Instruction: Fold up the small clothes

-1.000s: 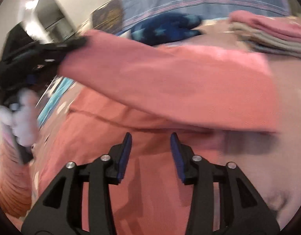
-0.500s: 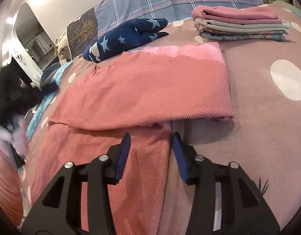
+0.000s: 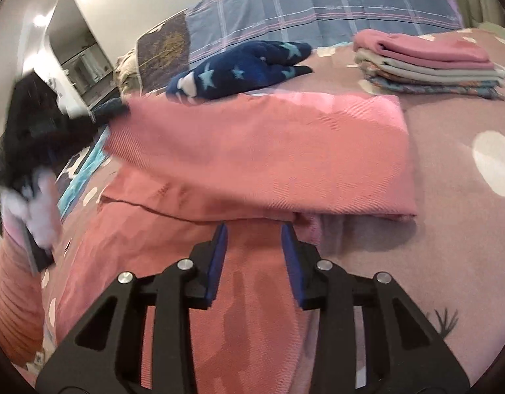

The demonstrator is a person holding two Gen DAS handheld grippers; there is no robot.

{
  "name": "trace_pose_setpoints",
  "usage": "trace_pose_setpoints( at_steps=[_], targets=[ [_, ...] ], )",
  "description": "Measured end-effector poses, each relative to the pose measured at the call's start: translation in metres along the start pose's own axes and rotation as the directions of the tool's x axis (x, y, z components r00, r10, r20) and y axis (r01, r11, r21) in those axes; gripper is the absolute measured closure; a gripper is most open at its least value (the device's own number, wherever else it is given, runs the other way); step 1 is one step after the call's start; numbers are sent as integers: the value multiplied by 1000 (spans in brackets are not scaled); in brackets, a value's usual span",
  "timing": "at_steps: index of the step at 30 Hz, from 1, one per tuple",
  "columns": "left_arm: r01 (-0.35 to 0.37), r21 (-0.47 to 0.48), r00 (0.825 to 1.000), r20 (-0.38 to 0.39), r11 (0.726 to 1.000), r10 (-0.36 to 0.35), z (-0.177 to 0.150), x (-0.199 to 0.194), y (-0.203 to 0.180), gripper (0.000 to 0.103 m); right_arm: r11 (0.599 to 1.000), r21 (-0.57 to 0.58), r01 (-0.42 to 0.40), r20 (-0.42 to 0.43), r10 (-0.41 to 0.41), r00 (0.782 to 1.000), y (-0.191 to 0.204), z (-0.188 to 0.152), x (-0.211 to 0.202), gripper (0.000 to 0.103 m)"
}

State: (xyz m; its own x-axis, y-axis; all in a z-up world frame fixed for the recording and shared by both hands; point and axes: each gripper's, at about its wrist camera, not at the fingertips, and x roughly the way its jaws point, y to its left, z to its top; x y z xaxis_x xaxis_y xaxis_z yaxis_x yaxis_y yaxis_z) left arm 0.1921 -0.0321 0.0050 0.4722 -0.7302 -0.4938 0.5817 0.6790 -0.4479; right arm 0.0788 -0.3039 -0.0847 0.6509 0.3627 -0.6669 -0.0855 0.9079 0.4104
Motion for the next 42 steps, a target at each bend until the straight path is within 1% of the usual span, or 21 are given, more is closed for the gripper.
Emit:
trace_pose_setpoints(
  at_steps=[3, 6, 7, 8, 10, 11, 15, 17, 20, 21, 23, 24, 26, 30, 33, 34, 35, 36, 40, 41, 42],
  targets=[
    [-14, 38, 999, 30, 999, 13, 16, -10, -11, 101, 999, -22, -23, -9, 23, 1000, 9, 6, 9, 67],
    [-67, 64, 996, 58, 996, 64, 23, -18, -15, 101, 1000, 8, -19, 7, 19, 1000, 9, 16, 20, 67],
    [-99, 68, 993, 71, 993, 94, 25, -24, -12, 101, 1000, 22, 18, 17, -19, 1000, 6, 19, 23, 67],
    [-123, 60, 990, 80, 991, 118, 26, -29, -4, 101, 996, 28, 87, 19, -87, 996, 3, 21, 27, 67],
    [-159, 28, 983, 93, 987, 156, 26, -41, 15, 101, 988, 51, 149, -6, -149, 989, -6, 18, 32, 72],
    [-172, 15, 981, 96, 985, 170, 25, -45, 23, 101, 987, 68, 144, -15, -143, 990, -11, 16, 32, 76],
    [-262, -58, 960, 91, 963, 266, 15, -62, 68, 101, 990, 86, 112, -19, -111, 994, -17, 10, 30, 76],
    [-313, -77, 946, 59, 947, 317, 4, -63, 88, 101, 990, 77, 119, -23, -117, 993, -15, 9, 31, 74],
    [-381, -84, 924, -21, 921, 381, -16, -52, 117, 101, 990, 59, 126, -25, -125, 992, -14, 8, 33, 71],
    [-409, -79, 912, -46, 909, 407, -23, -48, 124, 101, 990, 52, 131, -23, -130, 991, -12, 7, 33, 71],
    [-486, -76, 873, -96, 871, 478, -37, -39, 140, 100, 990, 47, 133, -22, -132, 991, -12, 7, 33, 70],
    [-508, -85, 860, -109, 857, 499, -41, -38, 145, 99, 990, 46, 133, -22, -132, 991, -12, 7, 33, 70],
    [-512, -121, 858, -110, 851, 501, -48, -42, 152, 93, 990, 45, 132, -24, -131, 991, -12, 8, 33, 70],
    [-513, -113, 859, -73, 851, 507, -50, -54, 147, 84, 991, 22, 133, -31, -133, 991, -9, 7, 29, 70],
    [-462, -96, 887, -58, 882, 458, -51, -52, 134, 79, 990, 8, 139, -33, -139, 990, -8, 5, 23, 70],
    [-436, -73, 900, -62, 897, 432, -53, -47, 127, 74, 990, 8, 142, -34, -141, 989, -6, 5, 19, 70],
    [-427, -58, 904, -68, 903, 423, -55, -42, 121, 68, 990, 8, 144, -29, -143, 989, -5, 4, 15, 70],
    [-419, -41, 906, -78, 907, 415, -57, -35, 117, 66, 991, 3, 137, -15, -137, 991, -1, 5, 7, 69],
    [-411, -10, 895, -195, 911, 402, -79, 12, 115, 63, 995, -40, 92, 53, -90, 995, 15, 17, -8, 69],
    [-428, 14, 884, -202, 904, 422, -85, 21, 114, 59, 995, -48, 84, 64, -81, 995, 19, 21, -7, 69],
    [-442, 57, 879, -174, 895, 445, -89, 26, 111, 57, 996, -48, 75, 68, -71, 995, 20, 25, -2, 69]
  ],
)
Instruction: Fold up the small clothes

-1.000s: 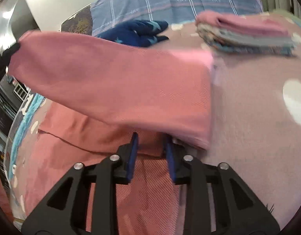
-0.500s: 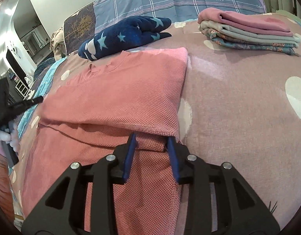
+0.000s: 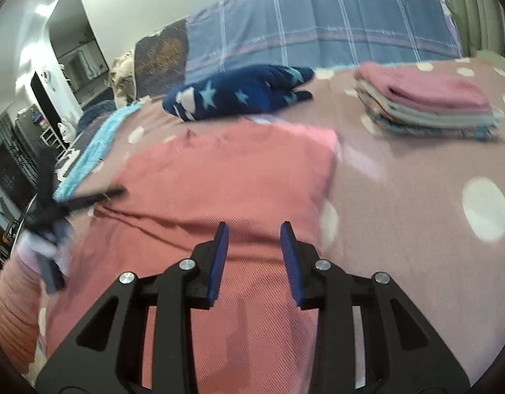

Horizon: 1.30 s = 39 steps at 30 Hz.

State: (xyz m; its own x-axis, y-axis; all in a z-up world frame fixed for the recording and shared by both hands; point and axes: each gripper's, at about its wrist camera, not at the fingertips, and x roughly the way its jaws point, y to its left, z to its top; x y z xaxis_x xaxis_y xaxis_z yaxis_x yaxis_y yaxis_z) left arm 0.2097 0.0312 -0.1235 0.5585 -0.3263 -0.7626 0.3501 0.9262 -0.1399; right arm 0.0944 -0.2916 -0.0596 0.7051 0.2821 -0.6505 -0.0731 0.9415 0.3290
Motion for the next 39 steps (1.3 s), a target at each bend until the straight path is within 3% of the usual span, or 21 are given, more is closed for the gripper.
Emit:
trace_pose_setpoints(
  at_steps=[2, 4, 9, 12, 13, 15, 18, 21, 22, 23, 24, 25, 27, 29, 31, 34, 37, 39],
  targets=[
    [-18, 22, 1000, 2, 1000, 18, 0, -2, -6, 54, 1000, 9, 24, -33, -23, 999, -5, 0, 17, 71],
    [-23, 28, 1000, 7, 999, 23, -1, -3, -6, 54, 988, 0, 156, -140, -155, 978, -19, -9, 49, 81],
    [-17, 23, 1000, 9, 1000, 17, -2, -2, -5, 53, 994, 54, 96, -105, -90, 990, -30, -13, 36, 84],
    [-37, 38, 999, 15, 999, 36, -3, -2, -8, 53, 993, 106, 54, -93, -45, 995, -39, 1, 31, 83],
    [-40, 42, 999, 16, 998, 39, -3, -2, -9, 53, 991, 117, 61, -86, -51, 995, -44, 10, 33, 81],
    [-39, 42, 999, 17, 998, 39, -3, -1, -8, 52, 987, 131, 91, -71, -83, 994, -53, 23, 39, 62],
    [-38, 40, 999, 20, 998, 37, -4, -1, -8, 52, 974, 212, 83, -91, -65, 994, -82, 49, 66, 60],
    [-48, 49, 999, 22, 998, 47, -4, -1, -10, 52, 950, 312, 8, -96, 23, 995, -104, 71, 100, 59],
    [-51, 50, 999, 23, 997, 50, -4, 0, -10, 52, 951, 309, -4, -89, 33, 996, -103, 78, 108, 65],
    [-53, 51, 998, 24, 997, 51, -4, -1, -11, 51, 961, 278, 3, -97, 25, 995, -97, 83, 113, 100],
    [-53, 52, 998, 24, 997, 52, -5, -1, -11, 51, 972, 230, 47, -116, -20, 993, -89, 87, 116, 99],
    [-54, 53, 998, 25, 997, 52, -5, -1, -11, 51, 977, 166, 135, -110, -118, 987, -79, 90, 114, 99],
    [-53, 52, 998, 25, 997, 52, -4, 0, -10, 51, 951, 89, 295, -76, -289, 954, -69, 89, 109, 100],
    [-55, 54, 998, 26, 997, 54, -5, 0, -11, 51, 867, 13, 498, -57, -497, 866, -75, 81, 117, 103],
    [-57, 56, 998, 26, 997, 56, -5, 0, -11, 51, 904, 104, 415, -66, -410, 910, -95, 79, 109, 103],
    [-60, 59, 998, 27, 997, 58, -5, 0, -11, 50, 932, 167, 321, -60, -315, 947, -93, 77, 68, 103],
    [-68, 65, 997, 27, 996, 67, -5, 0, -13, 50, 995, 93, 43, -20, -41, 999, -50, 48, 23, 100],
    [-67, 65, 997, 28, 996, 66, -5, 0, -13, 50, 1000, -1, 6, -78, -6, 997, -27, 21, 17, 98]
  ],
)
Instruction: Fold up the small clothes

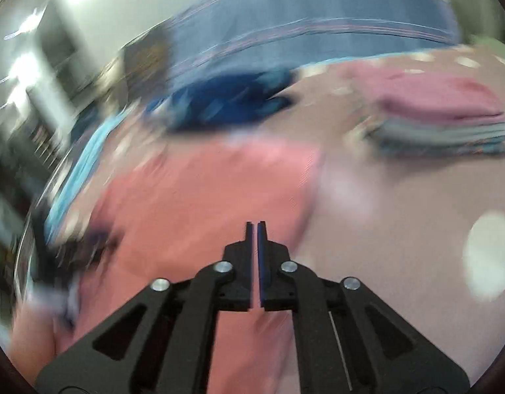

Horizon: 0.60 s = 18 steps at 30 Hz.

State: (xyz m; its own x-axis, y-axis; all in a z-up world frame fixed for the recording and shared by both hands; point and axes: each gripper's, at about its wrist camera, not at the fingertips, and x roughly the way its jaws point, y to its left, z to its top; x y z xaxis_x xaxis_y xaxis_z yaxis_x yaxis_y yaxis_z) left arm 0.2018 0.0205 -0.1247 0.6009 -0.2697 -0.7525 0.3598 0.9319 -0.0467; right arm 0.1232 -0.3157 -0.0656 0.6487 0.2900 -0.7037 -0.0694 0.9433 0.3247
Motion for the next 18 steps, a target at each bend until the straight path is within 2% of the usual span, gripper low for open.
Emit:
trace_pose_setpoints(
  at_steps=[2, 3, 4, 6, 7, 8, 10, 12, 18],
  targets=[
    [6, -9, 1000, 7, 1000, -6, 0, -2, 2, 50, 988, -64, 137, -107, -143, 984, 4, -41, 20, 96],
    [3, -17, 1000, 15, 1000, -2, -1, -6, 3, 50, 992, -48, 113, -69, -116, 991, 0, -50, 20, 96],
    [-19, -32, 1000, 24, 999, 20, -2, -12, 5, 49, 998, 22, 59, -45, -58, 997, -10, -56, 10, 96],
    [-38, -62, 999, 34, 997, 40, -11, -28, 9, 46, 987, 157, 20, -57, -12, 998, -21, -60, -4, 96],
    [-18, -74, 999, 40, 997, 21, -22, -41, 12, 44, 977, 212, 7, -69, 7, 998, -25, -67, -14, 96],
    [-4, -74, 999, 39, 997, 7, -32, -49, 13, 43, 978, 209, 4, -68, 10, 998, -25, -74, -22, 96],
    [4, -57, 1000, 18, 998, -3, -57, -67, 16, 42, 986, 166, 32, -73, -20, 997, -22, -93, -38, 89],
    [0, -34, 1000, -9, 999, 0, -81, -83, 18, 41, 988, 157, 9, -77, 3, 997, -28, -111, -53, 88],
    [-3, 23, 999, -40, 1000, 3, -136, -124, 14, 37, 966, 244, -82, -67, 101, 993, -28, -161, -89, 85]
  ],
)
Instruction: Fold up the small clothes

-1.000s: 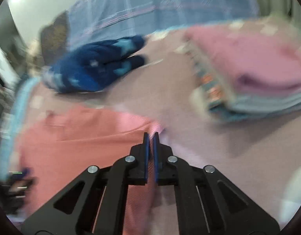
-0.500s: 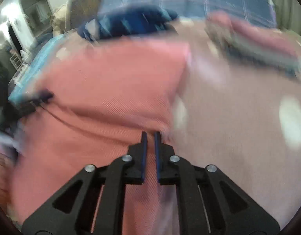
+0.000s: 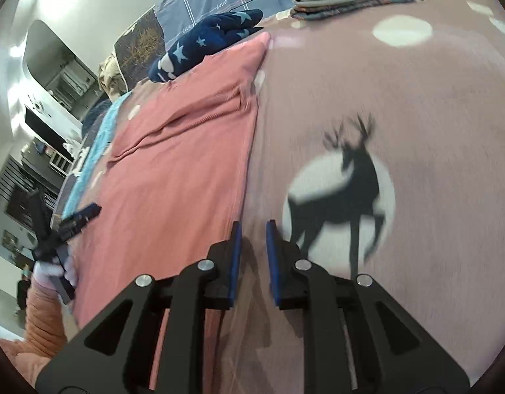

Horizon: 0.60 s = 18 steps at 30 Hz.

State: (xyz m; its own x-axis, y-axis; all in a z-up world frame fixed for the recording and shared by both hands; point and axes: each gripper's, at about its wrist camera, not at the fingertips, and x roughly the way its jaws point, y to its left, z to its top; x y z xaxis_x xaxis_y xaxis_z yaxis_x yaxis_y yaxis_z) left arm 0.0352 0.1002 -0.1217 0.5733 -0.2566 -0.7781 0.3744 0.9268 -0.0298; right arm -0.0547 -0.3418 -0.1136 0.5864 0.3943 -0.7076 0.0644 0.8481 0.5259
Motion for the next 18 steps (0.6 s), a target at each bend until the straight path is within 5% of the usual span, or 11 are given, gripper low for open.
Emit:
trace_pose_setpoints(
  at_steps=[10, 12, 15, 16, 18],
  targets=[
    [202, -60, 979, 9, 978, -202, -62, -47, 4, 39, 996, 33, -79, -17, 79, 997, 12, -65, -45, 77],
    [236, -66, 972, 12, 969, -236, -71, -54, 0, 46, 996, 36, -84, -13, 85, 996, 14, -75, -54, 72],
    [261, -119, 965, 22, 958, -260, -79, -60, 4, 73, 992, 49, -116, -6, 116, 993, 17, -88, -64, 68],
    [278, -166, 960, 30, 946, -277, -82, -61, 10, 93, 990, 55, -130, -6, 131, 991, 17, -91, -67, 68],
    [321, -261, 947, 77, 911, -312, -86, -69, 23, 98, 985, 65, -157, -3, 158, 987, 18, -94, -70, 67]
  ],
)
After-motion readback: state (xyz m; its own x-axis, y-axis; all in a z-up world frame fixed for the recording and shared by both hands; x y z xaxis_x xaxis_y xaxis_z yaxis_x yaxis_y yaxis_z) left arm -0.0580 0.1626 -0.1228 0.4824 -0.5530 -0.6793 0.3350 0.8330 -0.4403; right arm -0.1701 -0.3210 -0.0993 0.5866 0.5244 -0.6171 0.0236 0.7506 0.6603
